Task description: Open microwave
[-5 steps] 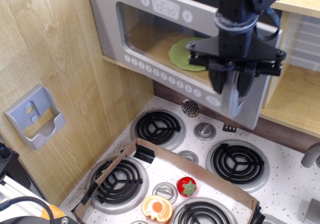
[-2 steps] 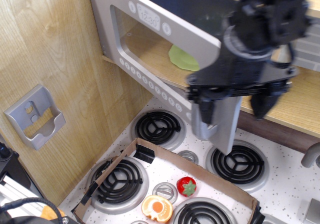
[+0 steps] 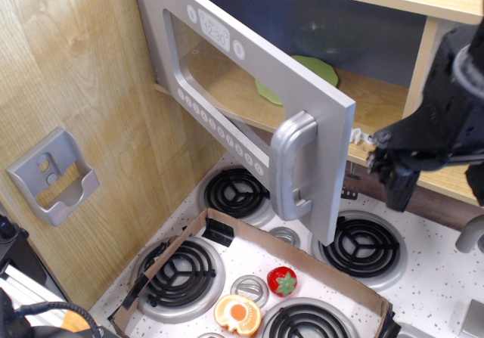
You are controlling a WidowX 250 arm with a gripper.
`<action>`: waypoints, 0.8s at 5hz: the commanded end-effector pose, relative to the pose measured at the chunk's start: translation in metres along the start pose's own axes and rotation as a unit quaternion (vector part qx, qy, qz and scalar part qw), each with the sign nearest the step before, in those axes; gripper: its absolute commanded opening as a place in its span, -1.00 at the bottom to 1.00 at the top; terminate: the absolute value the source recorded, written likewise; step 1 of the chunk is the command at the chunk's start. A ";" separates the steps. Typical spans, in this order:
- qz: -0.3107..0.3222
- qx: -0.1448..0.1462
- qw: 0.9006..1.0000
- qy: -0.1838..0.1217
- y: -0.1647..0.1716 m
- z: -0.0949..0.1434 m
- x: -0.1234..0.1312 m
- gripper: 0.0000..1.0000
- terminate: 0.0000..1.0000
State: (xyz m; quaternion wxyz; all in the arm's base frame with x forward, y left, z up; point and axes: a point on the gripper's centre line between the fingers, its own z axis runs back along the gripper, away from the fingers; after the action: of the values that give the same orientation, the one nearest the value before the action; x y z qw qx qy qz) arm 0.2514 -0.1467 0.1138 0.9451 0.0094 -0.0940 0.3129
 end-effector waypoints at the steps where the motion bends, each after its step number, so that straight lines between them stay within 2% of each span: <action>1: -0.120 -0.062 0.991 -0.008 -0.035 0.010 0.039 1.00 -1.00; 2: -0.180 -0.078 0.980 -0.019 -0.027 -0.003 0.071 1.00 -1.00; 3: -0.206 -0.079 0.975 -0.031 -0.006 -0.015 0.096 1.00 -1.00; 4: -0.206 -0.089 0.974 -0.042 0.026 -0.032 0.105 1.00 -1.00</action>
State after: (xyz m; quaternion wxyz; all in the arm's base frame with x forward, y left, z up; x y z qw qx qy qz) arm 0.3205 -0.0525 0.0785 0.9862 -0.0363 -0.1233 0.1041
